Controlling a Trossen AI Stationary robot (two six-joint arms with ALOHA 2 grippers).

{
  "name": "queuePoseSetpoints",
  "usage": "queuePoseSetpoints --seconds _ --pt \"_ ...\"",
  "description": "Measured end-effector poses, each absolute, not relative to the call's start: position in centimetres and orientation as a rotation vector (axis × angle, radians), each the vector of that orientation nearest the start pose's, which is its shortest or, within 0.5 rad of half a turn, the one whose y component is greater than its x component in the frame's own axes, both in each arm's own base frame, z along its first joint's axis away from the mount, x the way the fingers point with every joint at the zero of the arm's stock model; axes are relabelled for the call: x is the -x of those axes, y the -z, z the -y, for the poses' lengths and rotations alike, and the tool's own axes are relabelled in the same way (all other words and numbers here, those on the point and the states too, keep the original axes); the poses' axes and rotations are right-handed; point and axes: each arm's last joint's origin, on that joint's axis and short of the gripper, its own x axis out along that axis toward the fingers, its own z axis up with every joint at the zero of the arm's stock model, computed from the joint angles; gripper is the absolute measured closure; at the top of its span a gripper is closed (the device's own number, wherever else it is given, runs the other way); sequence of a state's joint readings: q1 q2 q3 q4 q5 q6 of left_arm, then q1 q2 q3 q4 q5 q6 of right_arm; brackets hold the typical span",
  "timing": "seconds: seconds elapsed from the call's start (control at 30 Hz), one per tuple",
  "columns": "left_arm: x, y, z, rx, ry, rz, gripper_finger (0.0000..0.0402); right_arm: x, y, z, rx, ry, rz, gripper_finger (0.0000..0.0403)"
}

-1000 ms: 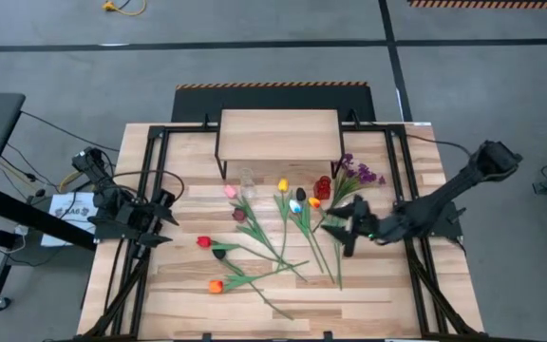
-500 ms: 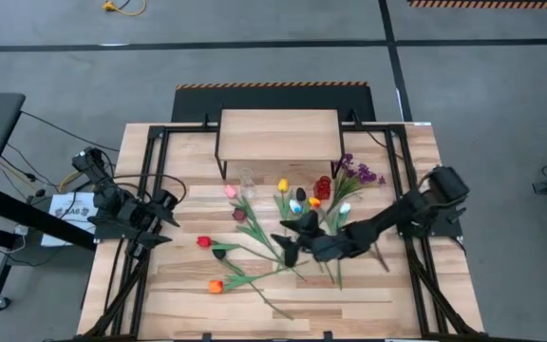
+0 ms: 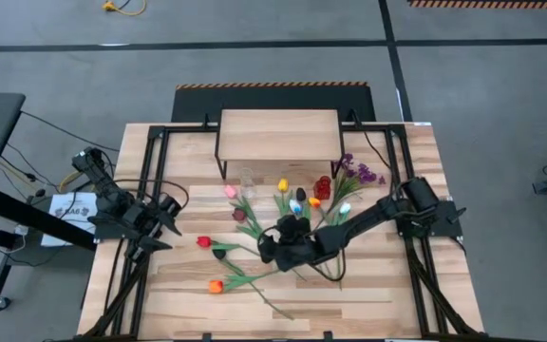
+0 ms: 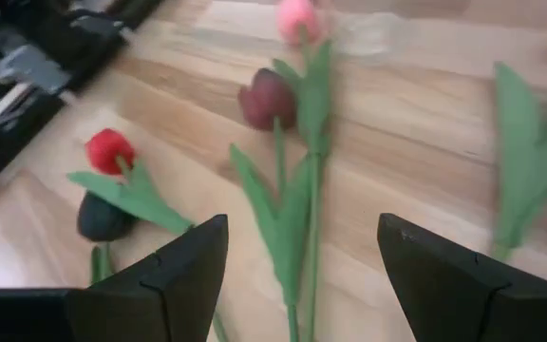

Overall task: Pick and place flowers into a vace then onto a shelf
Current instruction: Put the left yellow flower into the transparent vase

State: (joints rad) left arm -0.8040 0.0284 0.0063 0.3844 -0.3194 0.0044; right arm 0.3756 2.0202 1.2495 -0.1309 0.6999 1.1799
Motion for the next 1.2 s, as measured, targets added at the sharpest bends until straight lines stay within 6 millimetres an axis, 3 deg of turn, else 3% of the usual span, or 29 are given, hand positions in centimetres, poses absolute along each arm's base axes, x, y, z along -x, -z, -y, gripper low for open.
queuePoseSetpoints --seconds 0.27,0.77,1.07,1.2 --pt "-7.1 -19.6 6.0 0.171 0.481 0.278 0.0233 -38.0 -14.8 -13.3 -0.684 0.750 -0.522 0.0138" --pt "-7.1 -19.6 6.0 0.172 0.480 0.279 0.0233 -38.0 -10.6 -12.1 -0.680 0.818 -0.718 0.0138" --pt "-7.1 -19.6 6.0 0.173 0.476 0.279 0.0233 -38.0 -10.3 -12.0 -0.696 0.837 -0.704 0.0140" --pt "-7.1 -19.6 6.0 0.173 0.474 0.279 0.0233 -38.0 -10.2 -11.8 -0.716 0.855 -0.701 0.0169"
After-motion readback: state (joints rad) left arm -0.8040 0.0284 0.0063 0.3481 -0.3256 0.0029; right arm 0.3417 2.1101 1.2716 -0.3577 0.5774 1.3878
